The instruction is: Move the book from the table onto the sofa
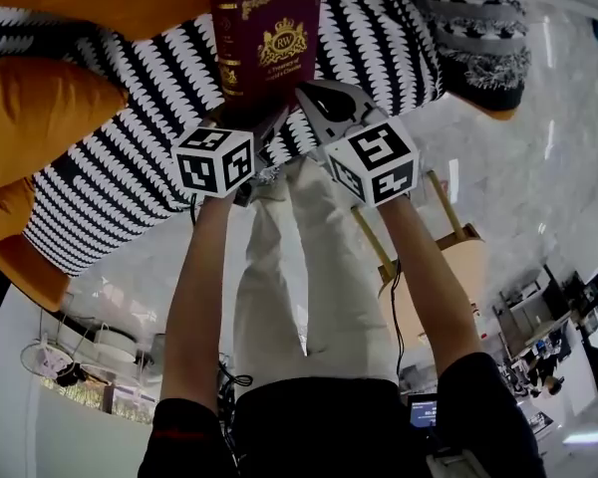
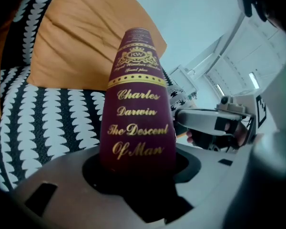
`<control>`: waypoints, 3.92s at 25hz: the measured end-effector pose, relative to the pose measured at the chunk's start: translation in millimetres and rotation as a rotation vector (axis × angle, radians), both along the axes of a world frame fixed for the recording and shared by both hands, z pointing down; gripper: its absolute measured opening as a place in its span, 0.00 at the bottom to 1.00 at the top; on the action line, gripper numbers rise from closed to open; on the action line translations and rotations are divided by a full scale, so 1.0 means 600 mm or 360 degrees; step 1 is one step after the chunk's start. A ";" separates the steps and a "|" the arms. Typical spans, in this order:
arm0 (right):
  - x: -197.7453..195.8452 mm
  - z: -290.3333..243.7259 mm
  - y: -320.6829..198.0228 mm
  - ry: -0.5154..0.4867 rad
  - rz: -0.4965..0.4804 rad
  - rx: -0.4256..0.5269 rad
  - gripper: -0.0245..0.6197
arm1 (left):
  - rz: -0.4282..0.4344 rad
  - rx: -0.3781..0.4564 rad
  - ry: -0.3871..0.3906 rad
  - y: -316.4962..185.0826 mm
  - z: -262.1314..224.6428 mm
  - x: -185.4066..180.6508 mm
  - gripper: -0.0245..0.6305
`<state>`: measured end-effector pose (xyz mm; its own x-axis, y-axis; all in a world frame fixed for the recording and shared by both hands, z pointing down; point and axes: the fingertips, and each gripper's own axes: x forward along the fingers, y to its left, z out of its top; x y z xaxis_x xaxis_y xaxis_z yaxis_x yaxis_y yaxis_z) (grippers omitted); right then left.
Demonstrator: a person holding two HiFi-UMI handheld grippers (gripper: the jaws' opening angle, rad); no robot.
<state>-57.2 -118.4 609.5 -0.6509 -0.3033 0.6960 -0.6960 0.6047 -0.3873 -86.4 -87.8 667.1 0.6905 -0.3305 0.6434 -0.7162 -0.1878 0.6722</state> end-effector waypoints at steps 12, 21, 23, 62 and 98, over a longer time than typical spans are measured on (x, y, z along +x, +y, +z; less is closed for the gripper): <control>-0.010 0.029 0.025 -0.0002 0.0019 -0.0069 0.06 | 0.0042 -0.0168 0.0067 0.029 0.058 0.013 0.41; -0.006 0.043 0.044 -0.0002 0.0026 -0.0095 0.06 | -0.0084 -0.0220 0.0160 0.024 0.068 0.010 0.42; -0.009 0.044 0.044 -0.0005 0.0023 -0.0097 0.06 | -0.0082 -0.0219 0.0155 0.021 0.069 0.007 0.43; -0.005 0.030 0.063 0.0003 -0.0011 -0.0083 0.06 | -0.0115 -0.0032 -0.0425 0.033 0.060 -0.091 0.77; 0.002 -0.287 0.058 -0.0023 0.0056 0.0175 0.06 | 0.0213 0.0486 -0.0446 0.002 -0.358 -0.046 0.06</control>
